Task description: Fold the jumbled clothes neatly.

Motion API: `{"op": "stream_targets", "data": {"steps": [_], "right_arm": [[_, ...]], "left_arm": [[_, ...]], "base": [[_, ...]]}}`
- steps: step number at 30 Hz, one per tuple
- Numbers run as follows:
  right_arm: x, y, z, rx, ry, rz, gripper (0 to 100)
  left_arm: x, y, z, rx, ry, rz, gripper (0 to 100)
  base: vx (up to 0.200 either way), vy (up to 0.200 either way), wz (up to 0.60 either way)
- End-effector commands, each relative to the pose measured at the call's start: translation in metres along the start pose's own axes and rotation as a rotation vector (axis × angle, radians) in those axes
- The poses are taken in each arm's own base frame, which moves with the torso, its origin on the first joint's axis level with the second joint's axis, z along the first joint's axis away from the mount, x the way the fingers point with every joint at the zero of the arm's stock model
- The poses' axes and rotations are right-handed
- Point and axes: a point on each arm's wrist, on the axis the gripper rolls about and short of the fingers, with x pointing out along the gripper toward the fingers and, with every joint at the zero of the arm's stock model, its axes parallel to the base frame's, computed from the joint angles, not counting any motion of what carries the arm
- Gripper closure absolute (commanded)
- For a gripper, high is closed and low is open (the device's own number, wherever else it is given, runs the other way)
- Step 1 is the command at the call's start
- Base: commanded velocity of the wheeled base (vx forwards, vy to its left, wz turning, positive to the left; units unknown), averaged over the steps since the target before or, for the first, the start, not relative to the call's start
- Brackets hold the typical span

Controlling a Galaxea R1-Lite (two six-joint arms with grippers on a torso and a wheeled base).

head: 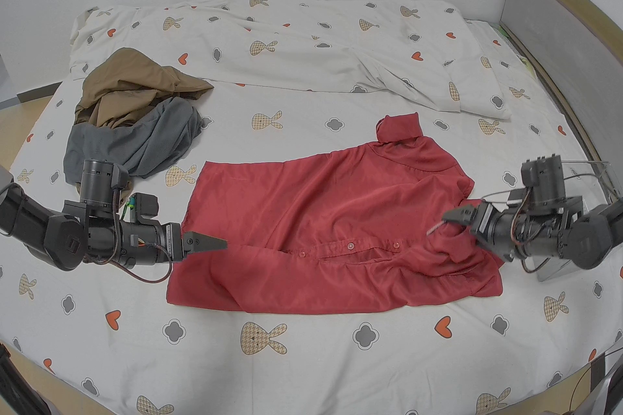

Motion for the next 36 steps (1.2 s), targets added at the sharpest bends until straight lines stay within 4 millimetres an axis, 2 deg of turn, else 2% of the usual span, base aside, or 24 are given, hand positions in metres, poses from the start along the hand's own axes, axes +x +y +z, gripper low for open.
{"op": "stream_targets", "data": {"steps": [1, 3, 6, 8, 9, 12, 13, 15, 19, 22, 25, 29, 32, 36], "right_arm": [[-0.044, 0.036, 0.036, -0.017, -0.136, 0.125, 0], [-0.045, 0.039, 0.039, -0.017, -0.125, 0.124, 0], [-0.042, 0.051, 0.055, -0.019, -0.137, 0.163, 0], [-0.026, 0.053, 0.059, -0.019, -0.127, 0.156, 0], [-0.010, 0.052, 0.060, -0.015, -0.110, 0.138, 0], [0.009, 0.045, 0.058, -0.010, -0.080, 0.105, 0], [0.009, 0.045, 0.058, -0.009, -0.080, 0.103, 0], [0.021, 0.034, 0.056, 0.004, -0.061, 0.067, 0], [0.024, 0.031, 0.055, 0.001, -0.050, 0.056, 0], [0.038, 0.027, 0.047, -0.008, -0.003, 0.023, 0], [0.039, 0.029, 0.045, -0.014, 0.019, 0.009, 0], [0.035, 0.035, 0.046, -0.073, 0.050, -0.033, 0], [0.034, 0.038, 0.045, -0.144, 0.007, -0.093, 0], [0.033, 0.046, 0.037, -0.179, -0.027, -0.135, 0]], "left_arm": [[0.000, 0.000, 0.000, -0.002, 0.000, 0.001, 0], [0.000, 0.000, 0.000, -0.002, 0.000, 0.001, 0], [0.000, 0.000, 0.000, -0.001, 0.000, 0.000, 0], [0.000, 0.000, 0.000, -0.002, 0.001, 0.002, 0], [0.000, 0.000, 0.000, -0.001, -0.001, 0.000, 0], [-0.001, 0.000, 0.001, -0.001, -0.005, 0.002, 0], [-0.001, 0.000, 0.001, -0.001, -0.004, 0.000, 0], [-0.001, 0.000, 0.000, -0.001, -0.003, 0.002, 0], [0.000, 0.001, 0.000, -0.004, 0.001, 0.001, 0], [0.002, 0.002, 0.000, -0.007, 0.005, 0.002, 0], [0.007, 0.005, -0.001, -0.014, 0.016, 0.005, 0], [0.035, 0.025, -0.002, -0.048, 0.063, 0.017, 0], [0.055, 0.037, 0.005, -0.055, 0.069, 0.020, 0], [0.066, 0.037, 0.015, -0.033, 0.055, -0.002, 0]], "base": [[0.000, 0.000, 0.00], [0.000, 0.000, 0.00], [0.000, 0.000, 0.00], [0.000, 0.000, 0.00], [0.000, 0.000, 0.00], [0.000, 0.000, 0.00], [0.000, 0.000, 0.00], [0.000, 0.000, 0.00], [0.000, 0.000, 0.00], [0.000, 0.000, 0.00], [0.000, 0.000, 0.00], [0.000, 0.000, 0.00], [0.000, 0.000, 0.00], [0.000, 0.000, 0.00]]}}
